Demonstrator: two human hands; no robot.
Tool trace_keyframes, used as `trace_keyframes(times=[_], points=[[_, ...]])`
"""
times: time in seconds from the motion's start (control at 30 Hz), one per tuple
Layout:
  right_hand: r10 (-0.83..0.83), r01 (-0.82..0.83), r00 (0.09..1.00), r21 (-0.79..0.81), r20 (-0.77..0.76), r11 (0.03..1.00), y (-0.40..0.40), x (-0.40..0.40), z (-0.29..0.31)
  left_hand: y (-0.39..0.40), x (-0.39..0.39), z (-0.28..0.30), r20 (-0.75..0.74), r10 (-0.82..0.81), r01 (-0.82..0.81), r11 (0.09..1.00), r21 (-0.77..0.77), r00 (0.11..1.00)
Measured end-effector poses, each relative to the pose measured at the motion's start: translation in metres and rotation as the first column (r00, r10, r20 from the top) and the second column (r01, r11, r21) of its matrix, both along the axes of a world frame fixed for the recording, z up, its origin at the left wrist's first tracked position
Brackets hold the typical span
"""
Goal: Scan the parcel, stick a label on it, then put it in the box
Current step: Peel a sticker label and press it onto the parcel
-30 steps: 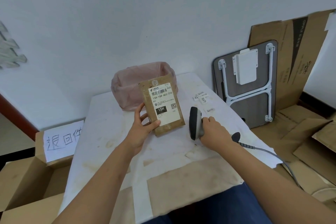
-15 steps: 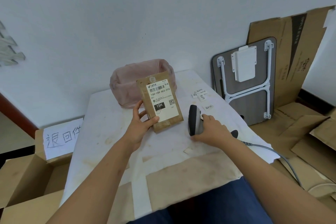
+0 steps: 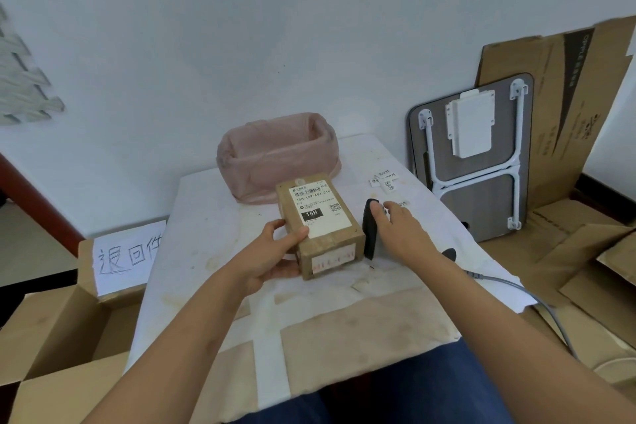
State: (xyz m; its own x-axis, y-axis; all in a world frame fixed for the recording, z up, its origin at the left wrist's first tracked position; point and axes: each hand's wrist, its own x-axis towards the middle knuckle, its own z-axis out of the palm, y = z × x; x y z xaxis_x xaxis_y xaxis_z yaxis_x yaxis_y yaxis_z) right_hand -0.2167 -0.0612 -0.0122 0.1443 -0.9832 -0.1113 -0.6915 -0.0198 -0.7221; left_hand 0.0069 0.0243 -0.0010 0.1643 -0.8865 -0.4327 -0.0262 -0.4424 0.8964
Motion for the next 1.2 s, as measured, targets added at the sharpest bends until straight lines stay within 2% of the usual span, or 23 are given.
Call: trace_keyframes(times=[0.2,0.27,0.33,0.5,0.6,0.7,0.77,1.03,1.2], points=[[-0.063,0.065,0.998,-0.091,0.024,0.994,-0.005,-0.001,-0.002,0.013,-0.005,-0.002,-0.004,-0.051,0.051,0.997,0.050,0.999],[-0.087,0.095,0.993,-0.104,0.081,0.990,-0.009,-0.004,-0.002,0.014,-0.005,-0.001,0.030,-0.056,0.054,0.997,0.055,0.998],[-0.133,0.148,0.979,-0.093,0.156,0.985,-0.014,-0.011,-0.003,0.012,-0.005,0.003,0.129,-0.078,0.069,0.995,0.074,0.989],[-0.204,0.223,0.954,-0.068,0.220,0.972,-0.031,-0.029,0.000,0.005,-0.004,0.009,0.381,-0.125,0.088,0.990,0.112,0.916],[-0.260,0.280,0.930,-0.042,0.260,0.959,-0.044,-0.039,-0.001,0.001,-0.005,0.014,0.552,-0.121,0.081,0.992,0.096,0.825],[-0.253,0.266,0.948,-0.041,0.192,0.963,-0.061,-0.048,-0.004,-0.005,-0.007,0.019,0.736,0.002,0.061,0.996,-0.059,0.677],[-0.241,0.246,0.964,-0.028,0.112,0.969,-0.073,-0.053,-0.008,-0.012,-0.007,0.022,0.773,0.072,0.067,0.987,-0.147,0.630],[-0.136,0.137,0.988,-0.001,-0.074,0.991,-0.108,-0.040,-0.024,-0.040,-0.011,0.029,0.749,0.108,0.089,0.972,-0.219,0.654],[-0.081,0.080,0.986,-0.016,-0.147,0.997,-0.118,-0.027,-0.030,-0.053,-0.008,0.030,0.772,0.159,0.079,0.962,-0.261,0.615]])
